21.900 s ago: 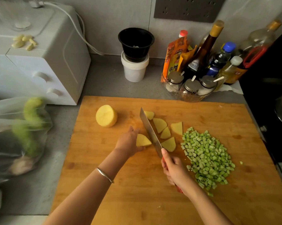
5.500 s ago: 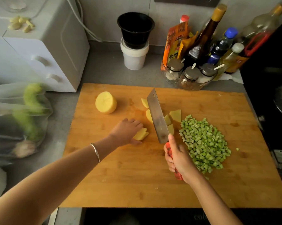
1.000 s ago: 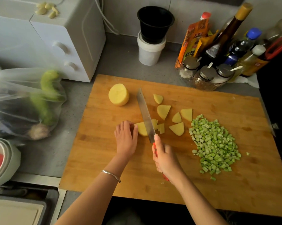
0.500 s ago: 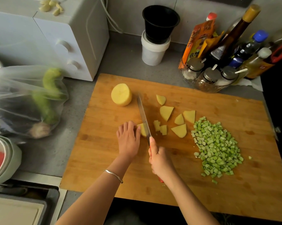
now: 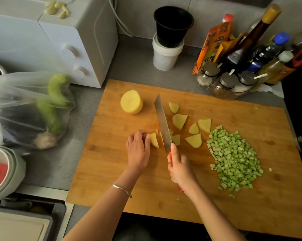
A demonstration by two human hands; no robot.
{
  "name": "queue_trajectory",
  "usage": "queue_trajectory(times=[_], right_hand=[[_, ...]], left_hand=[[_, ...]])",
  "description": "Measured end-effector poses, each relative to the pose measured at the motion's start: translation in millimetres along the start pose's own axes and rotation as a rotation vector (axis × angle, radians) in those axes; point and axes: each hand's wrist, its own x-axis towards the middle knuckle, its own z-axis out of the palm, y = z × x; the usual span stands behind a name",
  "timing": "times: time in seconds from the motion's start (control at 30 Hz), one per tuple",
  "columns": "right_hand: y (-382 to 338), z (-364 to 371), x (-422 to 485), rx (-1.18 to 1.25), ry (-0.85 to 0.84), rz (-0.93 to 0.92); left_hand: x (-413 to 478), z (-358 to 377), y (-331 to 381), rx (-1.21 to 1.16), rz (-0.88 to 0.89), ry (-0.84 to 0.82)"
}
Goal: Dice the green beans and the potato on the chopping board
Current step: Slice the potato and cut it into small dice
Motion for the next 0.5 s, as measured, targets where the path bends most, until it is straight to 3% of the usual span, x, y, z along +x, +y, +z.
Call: queue_trajectory(times=[0.5], right_hand=[[-11.4, 17.1, -9.0, -0.065, -0.05, -0.015]], left_hand=[[-5.7, -8.5, -2.9, -0.213, 0.001, 0.116]])
